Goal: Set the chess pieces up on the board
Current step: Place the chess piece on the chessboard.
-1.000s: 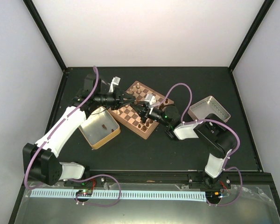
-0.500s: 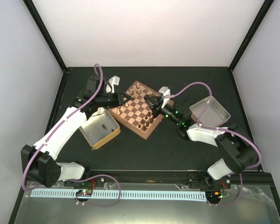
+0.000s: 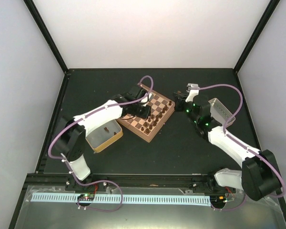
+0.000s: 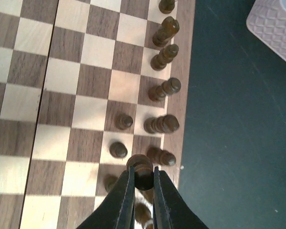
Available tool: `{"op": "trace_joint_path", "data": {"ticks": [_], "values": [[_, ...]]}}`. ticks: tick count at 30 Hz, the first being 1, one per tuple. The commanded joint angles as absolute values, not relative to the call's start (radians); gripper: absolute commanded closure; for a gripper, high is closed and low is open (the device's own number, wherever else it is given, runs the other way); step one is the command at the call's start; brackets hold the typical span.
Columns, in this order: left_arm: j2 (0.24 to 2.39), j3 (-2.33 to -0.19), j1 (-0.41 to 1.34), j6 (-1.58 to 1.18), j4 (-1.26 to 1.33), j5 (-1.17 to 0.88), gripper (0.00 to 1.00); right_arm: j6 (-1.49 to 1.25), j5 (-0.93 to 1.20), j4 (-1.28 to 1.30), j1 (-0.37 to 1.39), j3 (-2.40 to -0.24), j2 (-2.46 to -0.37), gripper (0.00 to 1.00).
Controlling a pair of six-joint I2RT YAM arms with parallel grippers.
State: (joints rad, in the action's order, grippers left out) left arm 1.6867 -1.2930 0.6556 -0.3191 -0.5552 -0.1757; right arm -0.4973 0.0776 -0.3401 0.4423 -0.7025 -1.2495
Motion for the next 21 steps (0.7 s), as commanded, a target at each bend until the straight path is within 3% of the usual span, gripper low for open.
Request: {"op": "trace_joint_path", "data": {"ticks": [1,11,21], "values": [[1.762,-1.415,0.671,-0.253,-0.560,-0.082,0.98,-0.552,-0.021,-0.199,0.434,-0.681,-1.188,0.99],[1.946,-1.593,0.671,-0.225,-0.573,-0.079,0.98,-0.523,-0.065,-0.094,0.424,-0.721,-1.152,0.99],[2.029,-1.614,0.672,-0.187,-0.566,-0.097,0.98,-0.509,-0.009,-0.103,0.422,-0.736,-1.169,0.99]]}}
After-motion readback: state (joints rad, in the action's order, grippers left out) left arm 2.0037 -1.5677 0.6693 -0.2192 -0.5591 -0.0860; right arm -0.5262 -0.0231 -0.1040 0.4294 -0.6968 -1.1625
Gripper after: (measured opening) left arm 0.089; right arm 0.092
